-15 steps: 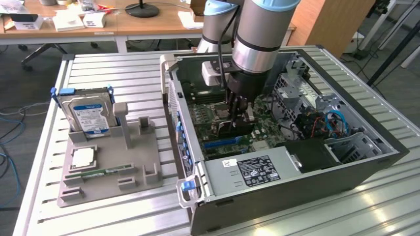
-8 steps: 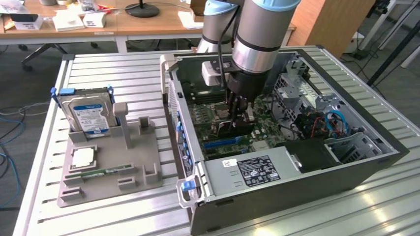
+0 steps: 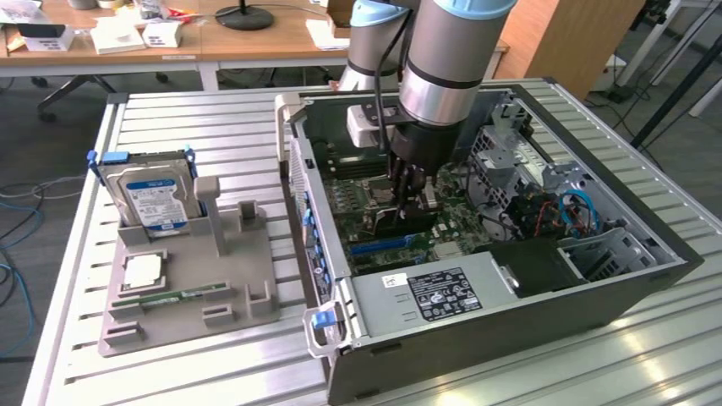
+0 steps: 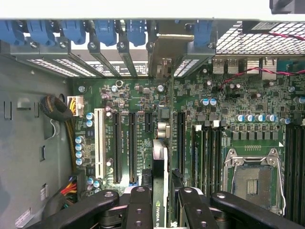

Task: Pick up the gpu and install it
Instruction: 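Insert the gpu into the slot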

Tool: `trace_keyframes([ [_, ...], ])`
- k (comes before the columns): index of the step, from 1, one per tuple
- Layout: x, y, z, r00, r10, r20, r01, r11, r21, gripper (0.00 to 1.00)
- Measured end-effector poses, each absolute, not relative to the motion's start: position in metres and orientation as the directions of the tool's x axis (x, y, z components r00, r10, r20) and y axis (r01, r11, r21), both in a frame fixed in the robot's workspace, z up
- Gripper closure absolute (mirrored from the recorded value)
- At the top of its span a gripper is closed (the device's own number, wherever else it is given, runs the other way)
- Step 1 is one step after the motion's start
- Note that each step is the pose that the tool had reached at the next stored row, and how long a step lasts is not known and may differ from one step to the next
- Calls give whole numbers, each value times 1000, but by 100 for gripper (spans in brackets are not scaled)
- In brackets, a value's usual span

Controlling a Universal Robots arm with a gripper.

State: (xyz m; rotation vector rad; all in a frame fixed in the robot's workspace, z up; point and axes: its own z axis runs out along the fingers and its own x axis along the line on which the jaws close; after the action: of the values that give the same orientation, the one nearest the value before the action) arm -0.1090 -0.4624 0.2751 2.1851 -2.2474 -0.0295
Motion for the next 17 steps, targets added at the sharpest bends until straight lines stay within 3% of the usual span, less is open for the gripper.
trace_keyframes([
  [17, -109, -463, 275, -45, -999, -10, -999, 45, 19, 74],
])
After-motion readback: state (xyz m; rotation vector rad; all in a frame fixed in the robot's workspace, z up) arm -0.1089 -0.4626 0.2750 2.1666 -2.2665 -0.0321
